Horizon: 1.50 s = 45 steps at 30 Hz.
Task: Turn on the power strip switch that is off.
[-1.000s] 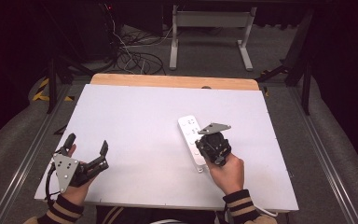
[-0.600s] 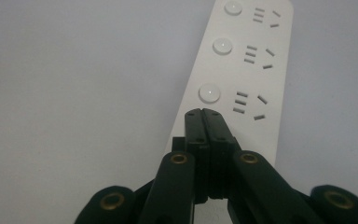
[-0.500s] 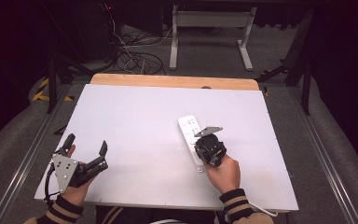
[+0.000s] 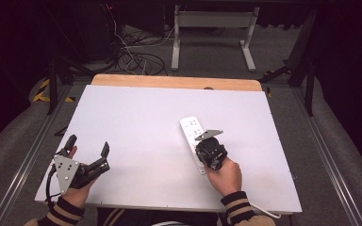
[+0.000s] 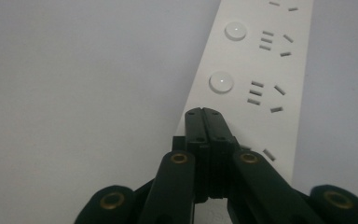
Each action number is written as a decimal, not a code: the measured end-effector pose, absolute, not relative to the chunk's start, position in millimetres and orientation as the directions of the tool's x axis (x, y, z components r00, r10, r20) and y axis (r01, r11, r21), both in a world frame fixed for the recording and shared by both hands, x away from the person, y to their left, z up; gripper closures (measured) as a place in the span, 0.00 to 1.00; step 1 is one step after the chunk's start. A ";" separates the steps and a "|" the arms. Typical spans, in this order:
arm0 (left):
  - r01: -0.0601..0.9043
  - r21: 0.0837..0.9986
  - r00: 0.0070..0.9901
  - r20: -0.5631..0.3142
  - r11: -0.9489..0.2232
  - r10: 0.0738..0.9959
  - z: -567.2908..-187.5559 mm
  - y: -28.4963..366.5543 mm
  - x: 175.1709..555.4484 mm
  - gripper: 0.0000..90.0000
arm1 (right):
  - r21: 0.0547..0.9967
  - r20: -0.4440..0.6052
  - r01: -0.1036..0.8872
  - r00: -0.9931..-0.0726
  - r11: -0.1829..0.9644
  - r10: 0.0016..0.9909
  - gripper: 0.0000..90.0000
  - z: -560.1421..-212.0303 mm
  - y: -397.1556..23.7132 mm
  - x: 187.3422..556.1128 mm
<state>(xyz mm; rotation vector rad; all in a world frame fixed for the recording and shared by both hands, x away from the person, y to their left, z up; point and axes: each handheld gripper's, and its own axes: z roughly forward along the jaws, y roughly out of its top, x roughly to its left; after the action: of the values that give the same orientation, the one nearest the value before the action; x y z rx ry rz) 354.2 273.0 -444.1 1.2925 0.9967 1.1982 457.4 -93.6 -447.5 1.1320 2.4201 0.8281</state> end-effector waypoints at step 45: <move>-0.075 0.993 0.149 0.104 -0.094 0.983 -444.8 272.1 352.7 0.04 | 0.673 -0.063 0.578 -0.577 0.462 0.814 1.00 -455.8 -92.2 449.7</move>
<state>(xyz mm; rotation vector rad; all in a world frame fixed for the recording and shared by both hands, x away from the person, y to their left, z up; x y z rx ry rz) 352.7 272.1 -444.8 1.2993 0.9971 1.1975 449.7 -92.2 -455.8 1.1728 2.3384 0.8637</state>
